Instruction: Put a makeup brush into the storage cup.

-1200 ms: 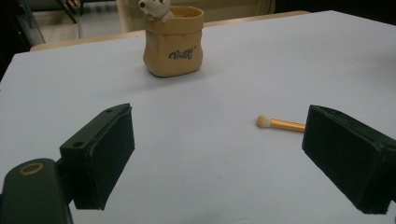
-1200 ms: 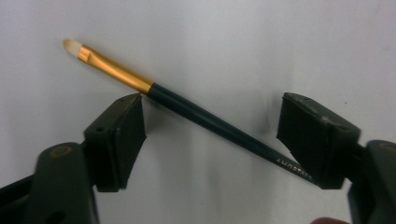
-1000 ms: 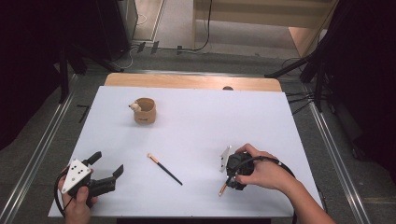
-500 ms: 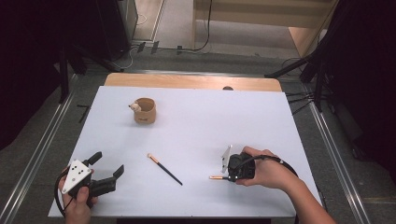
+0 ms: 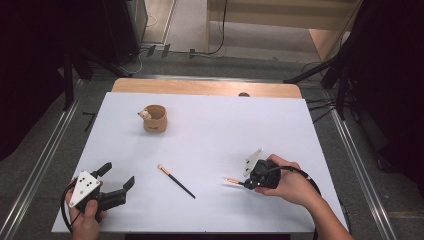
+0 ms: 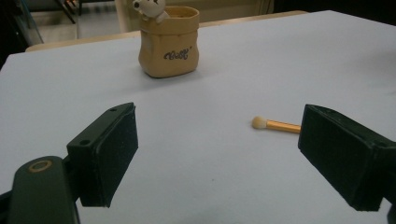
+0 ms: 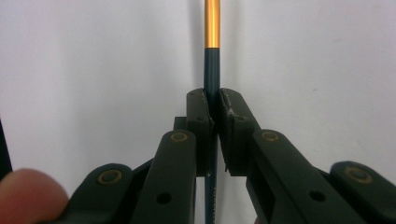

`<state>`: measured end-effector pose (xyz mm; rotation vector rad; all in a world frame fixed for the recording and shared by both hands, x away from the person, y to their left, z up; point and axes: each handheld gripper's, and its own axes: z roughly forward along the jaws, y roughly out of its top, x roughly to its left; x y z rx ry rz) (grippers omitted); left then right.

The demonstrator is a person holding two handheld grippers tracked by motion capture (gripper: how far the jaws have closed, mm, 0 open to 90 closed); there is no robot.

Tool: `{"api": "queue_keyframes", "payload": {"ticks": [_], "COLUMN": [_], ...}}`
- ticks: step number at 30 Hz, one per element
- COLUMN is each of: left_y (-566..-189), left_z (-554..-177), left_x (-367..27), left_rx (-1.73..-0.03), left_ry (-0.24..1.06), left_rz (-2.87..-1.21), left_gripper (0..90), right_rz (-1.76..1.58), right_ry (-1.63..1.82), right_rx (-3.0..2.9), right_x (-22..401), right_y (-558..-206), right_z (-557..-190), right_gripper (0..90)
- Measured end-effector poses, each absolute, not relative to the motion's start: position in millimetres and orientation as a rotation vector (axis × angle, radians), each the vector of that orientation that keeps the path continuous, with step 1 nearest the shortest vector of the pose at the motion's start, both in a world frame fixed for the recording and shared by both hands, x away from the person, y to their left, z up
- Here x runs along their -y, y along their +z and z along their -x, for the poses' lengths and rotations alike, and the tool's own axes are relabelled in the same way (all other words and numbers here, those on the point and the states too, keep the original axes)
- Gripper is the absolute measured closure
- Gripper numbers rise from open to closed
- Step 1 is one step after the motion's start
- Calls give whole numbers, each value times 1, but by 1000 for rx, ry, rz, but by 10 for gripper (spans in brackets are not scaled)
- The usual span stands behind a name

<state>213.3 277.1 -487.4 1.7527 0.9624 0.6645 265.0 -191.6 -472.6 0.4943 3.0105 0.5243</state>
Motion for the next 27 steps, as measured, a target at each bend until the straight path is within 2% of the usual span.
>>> {"api": "queue_keyframes", "payload": {"ticks": [12,27], "left_y": [-480,-456], "left_z": [-224,-245], "left_x": [-259,-230], "left_rx": [-951,-916], "left_ry": [633,648], "left_rz": [-1747,-1758], "left_gripper": [122,121], "right_rz": [-689,-800], "right_ry": [946,1161], "right_rx": [-2807,-2628], "right_x": [205,209], "right_y": [-457,-438], "right_z": [-267,-269], "right_gripper": [850,851]}}
